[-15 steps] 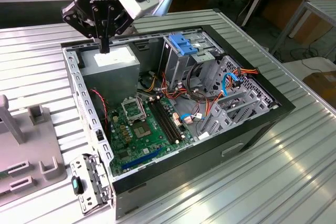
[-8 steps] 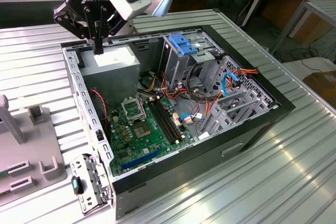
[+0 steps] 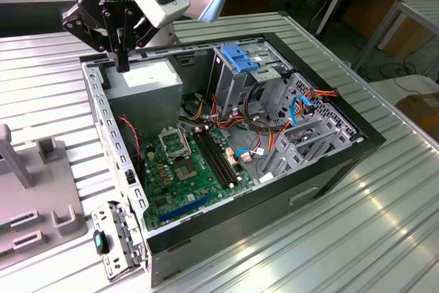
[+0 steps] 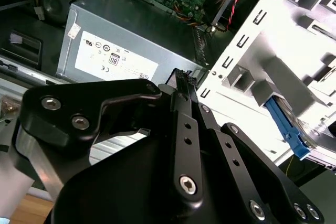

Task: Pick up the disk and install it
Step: 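Reach for the disk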

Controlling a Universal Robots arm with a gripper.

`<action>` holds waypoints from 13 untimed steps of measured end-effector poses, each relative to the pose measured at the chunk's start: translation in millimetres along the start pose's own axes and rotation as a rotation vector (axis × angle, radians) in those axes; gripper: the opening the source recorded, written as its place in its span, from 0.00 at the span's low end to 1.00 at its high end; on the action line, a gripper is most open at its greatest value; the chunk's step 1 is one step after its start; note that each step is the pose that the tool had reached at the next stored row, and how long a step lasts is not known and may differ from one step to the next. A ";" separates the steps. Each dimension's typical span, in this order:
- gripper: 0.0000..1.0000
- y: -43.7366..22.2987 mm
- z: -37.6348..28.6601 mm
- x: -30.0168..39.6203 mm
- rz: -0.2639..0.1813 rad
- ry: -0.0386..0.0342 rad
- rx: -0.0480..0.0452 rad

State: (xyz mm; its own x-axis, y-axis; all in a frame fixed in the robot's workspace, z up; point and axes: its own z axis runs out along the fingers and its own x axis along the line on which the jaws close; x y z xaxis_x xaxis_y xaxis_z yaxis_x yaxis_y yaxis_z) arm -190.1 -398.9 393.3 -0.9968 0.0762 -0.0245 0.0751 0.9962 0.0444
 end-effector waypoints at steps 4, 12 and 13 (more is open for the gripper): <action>0.11 -0.7 -0.3 9.2 0.000 0.0001 0.0000; 0.11 -2.1 -0.7 27.1 0.000 0.0000 0.0000; 0.11 -2.2 -0.8 29.9 0.000 0.0000 0.0000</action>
State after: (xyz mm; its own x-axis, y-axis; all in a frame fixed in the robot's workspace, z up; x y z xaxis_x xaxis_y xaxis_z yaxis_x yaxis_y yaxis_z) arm -220.1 -398.9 393.3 -0.9968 0.0763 -0.0244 0.0751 0.9962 0.0443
